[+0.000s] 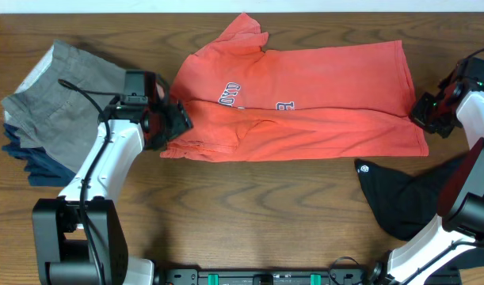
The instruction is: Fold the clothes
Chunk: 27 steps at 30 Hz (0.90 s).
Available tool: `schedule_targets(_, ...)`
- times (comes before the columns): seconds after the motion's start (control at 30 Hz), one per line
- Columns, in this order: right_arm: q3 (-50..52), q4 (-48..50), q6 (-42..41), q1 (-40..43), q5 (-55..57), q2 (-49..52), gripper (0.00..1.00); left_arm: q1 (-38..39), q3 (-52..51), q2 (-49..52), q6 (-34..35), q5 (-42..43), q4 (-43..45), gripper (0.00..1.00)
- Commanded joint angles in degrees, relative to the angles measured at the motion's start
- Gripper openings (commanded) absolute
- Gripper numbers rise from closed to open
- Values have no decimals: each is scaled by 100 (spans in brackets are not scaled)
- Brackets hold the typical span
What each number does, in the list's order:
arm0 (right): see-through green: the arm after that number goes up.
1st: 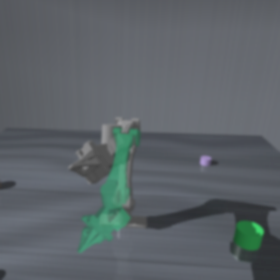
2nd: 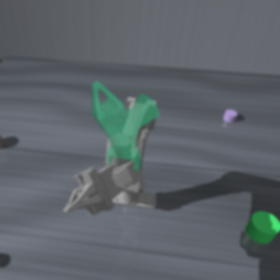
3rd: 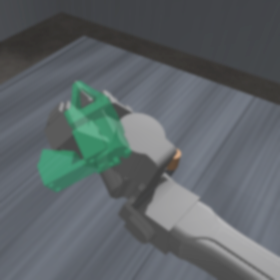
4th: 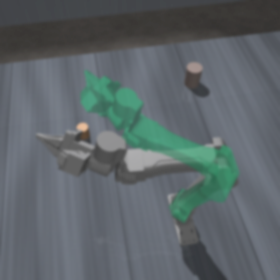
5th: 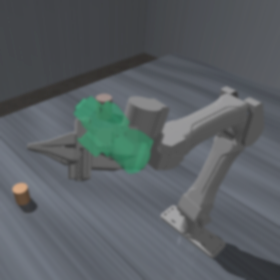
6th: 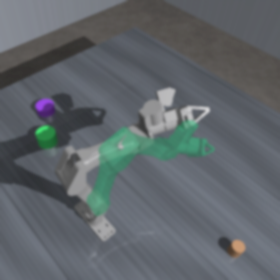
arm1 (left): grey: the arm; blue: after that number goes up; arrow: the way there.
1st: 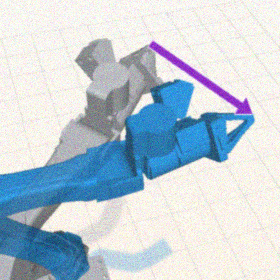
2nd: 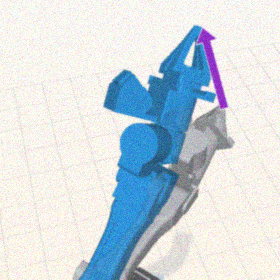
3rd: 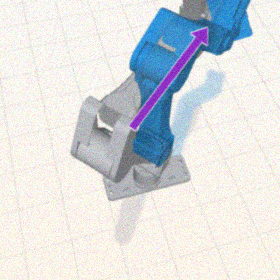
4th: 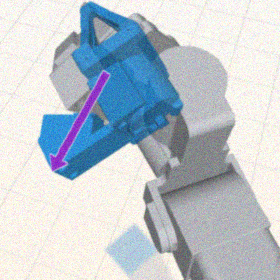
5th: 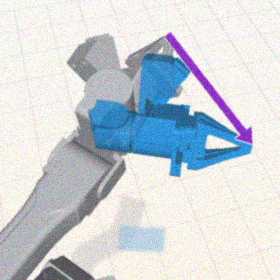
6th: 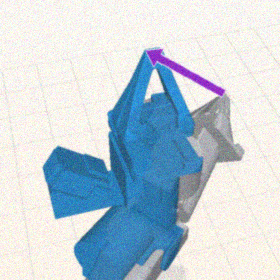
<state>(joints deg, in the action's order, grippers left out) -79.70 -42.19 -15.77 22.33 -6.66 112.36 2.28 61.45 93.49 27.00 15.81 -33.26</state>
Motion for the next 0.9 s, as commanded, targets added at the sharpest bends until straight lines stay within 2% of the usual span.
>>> schedule_targets(0.0, -11, 284, 61, -24, -35, -7, 11, -33, -57, 81, -81, -514, -293, 72)
schedule_targets(0.2, -11, 890, -7, -28, -160, -13, 16, -33, -254, 81, -142, -597, -339, 72)
schedule_targets(0.3, -11, 1119, -4, -35, -317, -13, 31, -33, -254, 81, -142, -603, -339, 72)
schedule_targets(0.4, -11, 1191, 0, -33, -413, -13, 34, -33, -254, 81, -142, -603, -339, 72)
schedule_targets(0.5, -11, 748, -2, 57, -396, -28, 34, -33, -254, 81, -142, -605, -350, 72)
schedule_targets(0.6, -11, -162, -9, 238, -334, -33, 31, -33, -278, 81, -144, -610, -363, 72)
schedule_targets(0.73, 2, -1191, -7, 391, 662, -17, 29, -33, -374, 81, -144, -772, -361, 73)
schedule_targets(0.87, 98, -1421, -219, 407, 1279, -15, 30, -33, -619, 81, -144, -809, -153, 77)
